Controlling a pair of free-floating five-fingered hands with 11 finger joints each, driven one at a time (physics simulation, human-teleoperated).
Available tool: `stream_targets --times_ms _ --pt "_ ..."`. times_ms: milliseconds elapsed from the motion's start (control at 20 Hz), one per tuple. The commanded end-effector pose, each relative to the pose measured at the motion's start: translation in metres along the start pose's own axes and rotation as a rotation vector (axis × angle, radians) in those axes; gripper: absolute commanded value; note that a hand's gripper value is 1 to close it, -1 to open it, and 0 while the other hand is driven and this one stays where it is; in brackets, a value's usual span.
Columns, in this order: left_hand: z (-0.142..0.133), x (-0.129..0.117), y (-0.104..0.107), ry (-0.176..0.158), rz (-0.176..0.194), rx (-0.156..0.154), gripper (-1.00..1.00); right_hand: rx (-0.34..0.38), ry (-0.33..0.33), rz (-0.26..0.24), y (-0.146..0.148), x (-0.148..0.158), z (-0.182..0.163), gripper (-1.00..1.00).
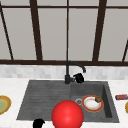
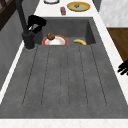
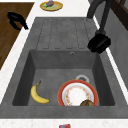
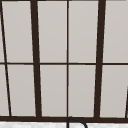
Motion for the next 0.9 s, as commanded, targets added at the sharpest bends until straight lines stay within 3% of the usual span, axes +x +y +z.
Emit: stream_targets --times_ms 0,350,400,450,550,750,850 --pt "0.0 0.0 0.0 0.0 0.0 0.0 0.0 -0.042 0.044 -0.062 0.012 -0.02 0.023 1.0" --pt "0.0 0.0 0.0 0.0 0.0 0.0 0.0 -0.057 0.034 -0.059 0.014 -0.018 0.023 1.0" --pt "0.0 0.0 0.0 0.0 0.0 0.0 0.0 -0.008 -0.003 -0.012 0.01 -0.004 0.009 1.0" --pt "0.0 0.0 0.0 0.0 0.0 0.0 0.0 -0.028 -0.01 0.009 0.003 0.0 0.001 -1.0" --pt "0.0 0.0 0.0 0.0 0.0 0.0 0.0 -0.011 -0.029 0.005 0.002 -0.004 -0.002 -1.0" --pt "0.0 0.0 0.0 0.0 0.0 0.0 0.0 0.056 0.008 -0.001 -0.026 -0.027 0.001 -1.0" --pt "0.0 0.0 0.0 0.0 0.0 0.0 0.0 0.108 0.018 -0.025 -0.026 -0.032 0.004 -1.0"
